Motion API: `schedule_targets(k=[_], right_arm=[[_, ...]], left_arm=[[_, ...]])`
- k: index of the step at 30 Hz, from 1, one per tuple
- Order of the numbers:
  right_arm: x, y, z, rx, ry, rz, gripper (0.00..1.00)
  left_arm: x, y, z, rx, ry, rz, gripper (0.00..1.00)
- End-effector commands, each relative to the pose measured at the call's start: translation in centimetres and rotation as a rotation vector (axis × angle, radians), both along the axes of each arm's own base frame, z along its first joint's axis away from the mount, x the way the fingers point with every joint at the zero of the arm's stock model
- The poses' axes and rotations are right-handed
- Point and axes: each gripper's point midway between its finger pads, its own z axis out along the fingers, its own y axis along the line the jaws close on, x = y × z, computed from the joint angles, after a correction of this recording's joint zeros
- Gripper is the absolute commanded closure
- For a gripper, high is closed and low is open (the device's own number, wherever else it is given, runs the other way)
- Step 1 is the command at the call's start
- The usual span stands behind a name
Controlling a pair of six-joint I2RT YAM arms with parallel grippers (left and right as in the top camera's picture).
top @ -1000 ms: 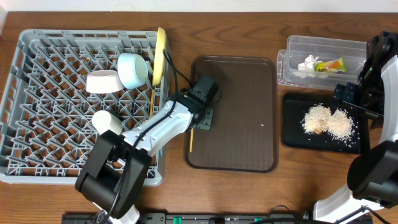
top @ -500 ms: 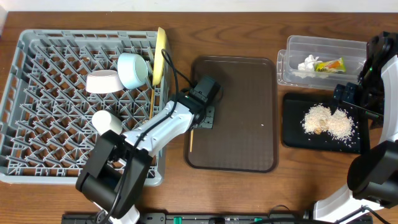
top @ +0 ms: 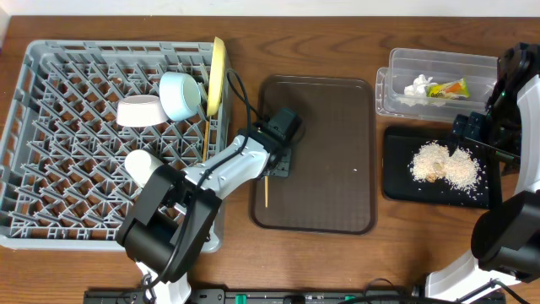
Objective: Sort waste into correct bins and load items into the dishwasher
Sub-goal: 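Lower the left gripper and pinch the wooden chopstick on the brown tray, then carry the chopstick with the left gripper to the rack's right edge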
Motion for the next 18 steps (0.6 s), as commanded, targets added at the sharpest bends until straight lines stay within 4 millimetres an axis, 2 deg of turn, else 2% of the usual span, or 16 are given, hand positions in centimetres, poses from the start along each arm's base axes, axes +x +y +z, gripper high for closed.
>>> schedule_targets(k=[1, 3, 4, 6, 10, 14, 18], right_arm=[[0.0, -0.1, -0.1, 0.004, 0.003, -0.008, 0.01], [0.0, -0.1, -0.1, 0.004, 0.003, -0.008, 0.01], [0.0, -0.1, -0.1, 0.004, 0.003, -0.008, 0.01], [0.0, -0.1, -0.1, 0.004, 0.002, -0.008, 0.01], [0.1, -0.1, -0.1, 0.004, 0.001, -0.007, 0.01], [0.1, -0.1, -0.1, 0.004, 0.001, -0.008, 0.01], [0.1, -0.1, -0.1, 0.004, 0.001, -0.008, 0.01]], left_arm=[[-1.3, 1.0, -2.5, 0.047, 0.073, 0.002, 0.69], [-1.3, 1.0, -2.4, 0.046, 0.071, 0.002, 0.80], [-1.3, 1.0, -2.4, 0.045, 0.070, 0.002, 0.81], [-1.2, 0.9, -2.1, 0.041, 0.064, 0.002, 0.91], [-0.8, 0.7, -0.7, 0.020, 0.032, 0.001, 0.94], [0.0, 0.1, 2.6, -0.032, -0.046, 0.000, 0.94], [0.3, -0.1, 7.2, -0.087, -0.139, -0.021, 0.94]])
